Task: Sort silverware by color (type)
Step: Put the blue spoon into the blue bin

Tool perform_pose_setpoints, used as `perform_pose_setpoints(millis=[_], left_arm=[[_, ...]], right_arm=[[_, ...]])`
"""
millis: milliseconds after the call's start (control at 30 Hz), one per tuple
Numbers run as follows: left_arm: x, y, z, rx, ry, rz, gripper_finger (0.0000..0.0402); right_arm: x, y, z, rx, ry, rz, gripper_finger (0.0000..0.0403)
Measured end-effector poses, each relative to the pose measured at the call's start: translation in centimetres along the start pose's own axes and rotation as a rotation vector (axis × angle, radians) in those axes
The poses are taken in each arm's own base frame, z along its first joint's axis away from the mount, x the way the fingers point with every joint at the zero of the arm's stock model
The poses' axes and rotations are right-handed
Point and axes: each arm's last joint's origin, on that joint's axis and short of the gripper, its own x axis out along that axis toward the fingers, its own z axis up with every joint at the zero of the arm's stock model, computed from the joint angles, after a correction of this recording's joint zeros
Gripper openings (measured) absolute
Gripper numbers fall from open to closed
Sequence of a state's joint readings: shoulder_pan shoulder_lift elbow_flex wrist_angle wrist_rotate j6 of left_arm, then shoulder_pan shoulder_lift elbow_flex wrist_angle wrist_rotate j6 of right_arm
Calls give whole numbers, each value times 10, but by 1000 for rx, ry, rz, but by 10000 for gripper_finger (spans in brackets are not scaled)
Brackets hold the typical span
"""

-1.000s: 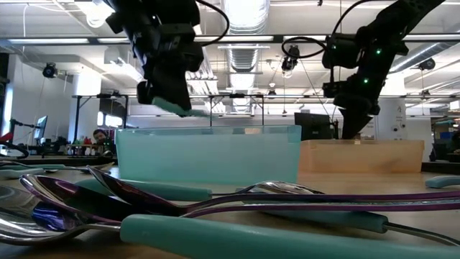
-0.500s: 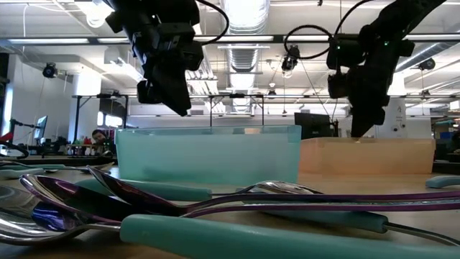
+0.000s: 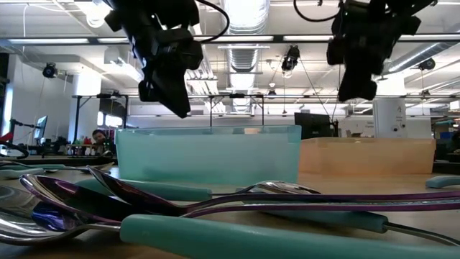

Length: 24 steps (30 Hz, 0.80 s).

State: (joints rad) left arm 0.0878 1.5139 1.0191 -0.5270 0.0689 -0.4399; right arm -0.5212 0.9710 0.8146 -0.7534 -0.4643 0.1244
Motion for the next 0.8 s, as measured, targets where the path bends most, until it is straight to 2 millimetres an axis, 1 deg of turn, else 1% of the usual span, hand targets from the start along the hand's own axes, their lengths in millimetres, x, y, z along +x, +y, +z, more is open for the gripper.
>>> perform_pose_setpoints(millis=[33, 100, 267, 433, 667, 800], left_arm=[[0, 0, -1, 4, 5, 2, 86], [0, 0, -1, 19, 14, 5, 86], [0, 0, -1, 53, 9, 12, 86], [0, 0, -1, 69, 9, 12, 86], [0, 0, -1, 81, 8, 12, 86], [0, 0, -1, 75, 8, 12, 86]], right_arm=[[0, 4, -2, 12, 19, 45, 68], [2, 11, -6, 23, 59, 76, 68], [10, 29, -22, 55, 229, 104, 68], [18, 49, -32, 62, 318, 135, 74], [25, 66, -51, -44, 429, 160, 79], [29, 72, -61, -162, 469, 163, 75]])
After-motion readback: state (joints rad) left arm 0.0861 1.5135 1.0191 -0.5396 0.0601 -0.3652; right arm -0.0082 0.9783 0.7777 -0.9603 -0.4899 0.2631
